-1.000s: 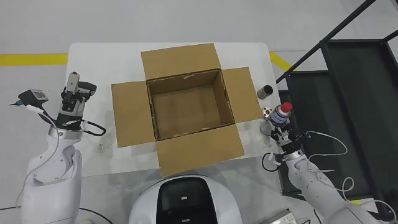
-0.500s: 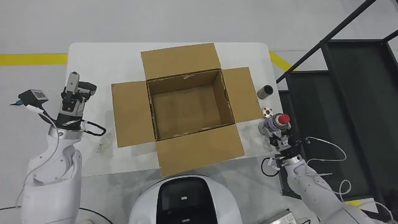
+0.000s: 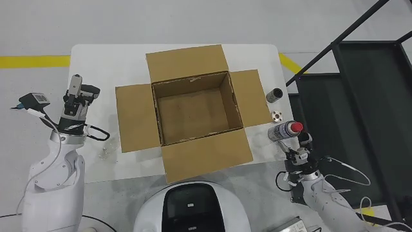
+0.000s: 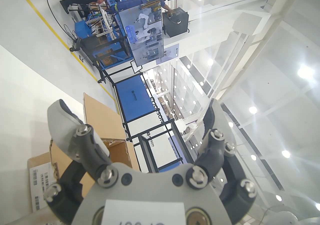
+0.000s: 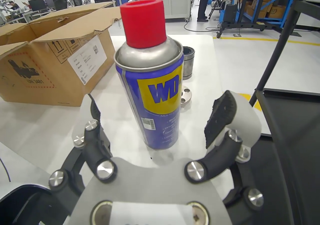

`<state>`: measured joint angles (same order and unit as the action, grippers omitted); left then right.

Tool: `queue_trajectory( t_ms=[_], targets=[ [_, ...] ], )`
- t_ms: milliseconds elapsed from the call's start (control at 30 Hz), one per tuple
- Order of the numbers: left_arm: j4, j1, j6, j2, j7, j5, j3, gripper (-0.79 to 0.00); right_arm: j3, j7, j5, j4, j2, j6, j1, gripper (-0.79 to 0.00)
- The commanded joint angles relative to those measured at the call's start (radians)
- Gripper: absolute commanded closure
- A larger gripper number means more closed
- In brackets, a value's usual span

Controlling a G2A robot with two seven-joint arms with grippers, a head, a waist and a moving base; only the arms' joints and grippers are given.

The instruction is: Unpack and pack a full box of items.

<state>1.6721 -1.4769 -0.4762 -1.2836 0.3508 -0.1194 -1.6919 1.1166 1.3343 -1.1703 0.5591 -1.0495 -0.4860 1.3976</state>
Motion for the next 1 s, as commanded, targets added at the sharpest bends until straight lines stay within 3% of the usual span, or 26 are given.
queue_trajectory(
  t_ms=[0, 167, 967],
  targets=[
    [0.0, 0.0, 0.0, 0.0, 0.0, 0.0, 0.0, -0.785, 0.017, 0.004, -0.005, 0.022, 0.012, 0.004, 0.024, -0.785],
    [0.0, 0.0, 0.0, 0.0, 0.0, 0.0, 0.0, -0.785, 0.05, 0.001, -0.003, 0.044, 0.028, 0.002, 0.064, -0.785],
    [0.0, 0.0, 0.0, 0.0, 0.0, 0.0, 0.0, -0.785, 0.062, -0.017, 0.014, 0.052, 0.027, -0.012, 0.072, -0.785]
  ],
)
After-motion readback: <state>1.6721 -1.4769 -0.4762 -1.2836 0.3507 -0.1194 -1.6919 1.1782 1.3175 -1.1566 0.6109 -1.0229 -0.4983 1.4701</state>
